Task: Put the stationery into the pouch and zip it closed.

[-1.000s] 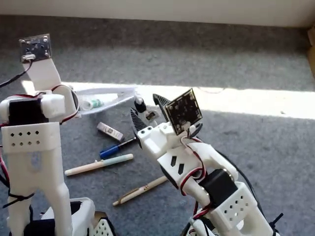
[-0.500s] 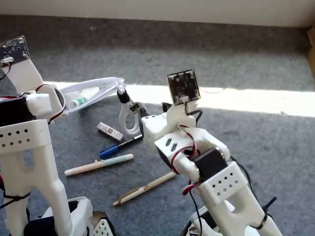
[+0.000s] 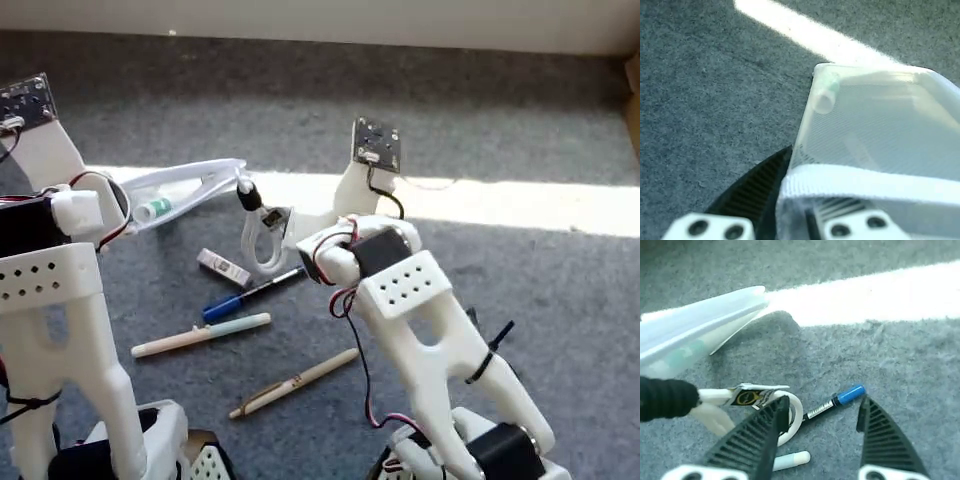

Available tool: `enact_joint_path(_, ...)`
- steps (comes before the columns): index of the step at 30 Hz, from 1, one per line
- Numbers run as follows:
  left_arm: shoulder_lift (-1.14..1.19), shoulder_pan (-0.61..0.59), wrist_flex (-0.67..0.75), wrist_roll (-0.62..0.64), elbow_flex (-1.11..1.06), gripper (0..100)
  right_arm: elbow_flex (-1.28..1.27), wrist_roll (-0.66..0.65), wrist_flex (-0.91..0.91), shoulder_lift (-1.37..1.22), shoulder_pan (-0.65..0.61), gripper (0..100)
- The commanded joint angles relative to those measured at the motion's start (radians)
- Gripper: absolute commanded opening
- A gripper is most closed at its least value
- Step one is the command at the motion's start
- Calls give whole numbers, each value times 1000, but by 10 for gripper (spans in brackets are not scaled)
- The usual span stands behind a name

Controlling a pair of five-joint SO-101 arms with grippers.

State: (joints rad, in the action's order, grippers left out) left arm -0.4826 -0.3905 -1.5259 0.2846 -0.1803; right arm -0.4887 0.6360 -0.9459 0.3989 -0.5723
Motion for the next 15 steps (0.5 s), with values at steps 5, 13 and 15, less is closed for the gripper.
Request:
enact_joint_path(5, -2, -18, 15, 9, 50, 7, 99, 144, -5, -124, 33, 213)
enact_joint_path(13, -2, -18, 15, 8, 50, 7, 153, 215, -5, -282, 33, 213)
enact_joint_path(15, -2, -18, 15, 8, 50, 7, 168, 216, -2, -337, 30, 213)
